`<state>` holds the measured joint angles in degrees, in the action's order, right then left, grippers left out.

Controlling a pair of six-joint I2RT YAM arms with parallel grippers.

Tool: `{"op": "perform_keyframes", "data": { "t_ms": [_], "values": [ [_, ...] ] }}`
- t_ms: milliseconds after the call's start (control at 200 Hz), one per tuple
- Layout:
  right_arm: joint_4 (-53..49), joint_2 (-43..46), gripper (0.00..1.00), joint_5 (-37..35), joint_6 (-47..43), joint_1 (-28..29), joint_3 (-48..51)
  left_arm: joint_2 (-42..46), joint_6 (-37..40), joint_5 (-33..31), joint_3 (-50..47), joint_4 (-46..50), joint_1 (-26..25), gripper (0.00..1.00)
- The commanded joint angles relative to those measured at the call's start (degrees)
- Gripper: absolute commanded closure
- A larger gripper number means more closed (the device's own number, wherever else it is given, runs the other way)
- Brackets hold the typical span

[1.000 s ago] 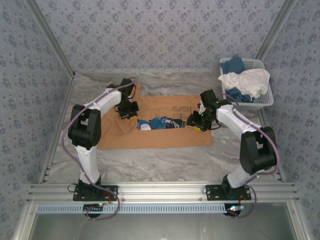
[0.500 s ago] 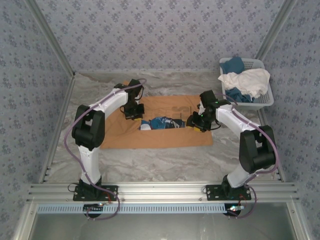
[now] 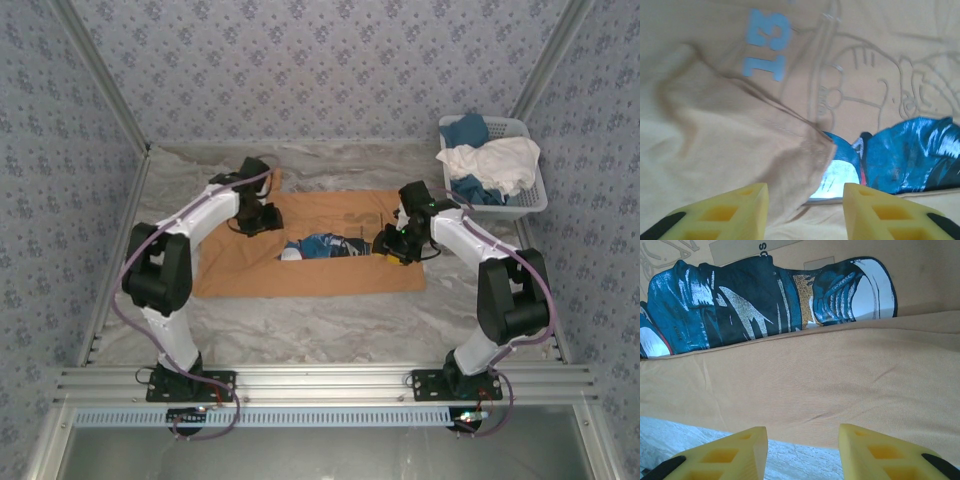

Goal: Fold and stack the t-shirts

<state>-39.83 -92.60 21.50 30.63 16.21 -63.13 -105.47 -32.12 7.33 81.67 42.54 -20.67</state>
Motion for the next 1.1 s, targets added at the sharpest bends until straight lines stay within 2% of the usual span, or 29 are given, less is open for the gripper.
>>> {"op": "perform_keyframes", "data": {
  "t_ms": [0, 110, 250, 460, 719, 919, 1094],
  "values": [
    [0.81, -0.54, 0.56, 0.28, 0.59, 0.55, 0.65, 0.63, -4.64, 2.98, -2.91, -2.73, 5.67, 0.61],
    [1.58, -1.53, 0.57, 0.61, 0.74, 0.82, 0.73, -2.32, -6.17, 5.24, -2.88, -3.31, 9.17, 0.67],
    [1.63, -2.94, 0.57, 0.55, 0.57, 0.84, -0.05, -6.43, -6.24, 7.17, 0.54, -6.17, 11.17, 0.65],
    [1.41, -3.71, 0.57, 0.65, 0.48, 0.71, -0.74, -12.91, -0.55, 3.98, 7.52, -2.43, 11.04, 0.65],
    [1.07, -3.62, 0.57, 0.74, 0.57, 0.50, -0.59, -14.83, 2.99, 0.87, 8.19, -0.75, 10.74, 0.68],
    [1.21, -3.89, 0.57, 0.69, 0.61, 0.53, -0.94, -15.58, 4.10, -1.69, 8.44, 0.63, 9.93, 0.82],
    [1.11, -3.81, 0.58, 0.56, 0.66, 0.66, -0.70, -10.71, 3.29, -1.99, 5.77, -3.34, 9.86, 0.96]
  ]
}}
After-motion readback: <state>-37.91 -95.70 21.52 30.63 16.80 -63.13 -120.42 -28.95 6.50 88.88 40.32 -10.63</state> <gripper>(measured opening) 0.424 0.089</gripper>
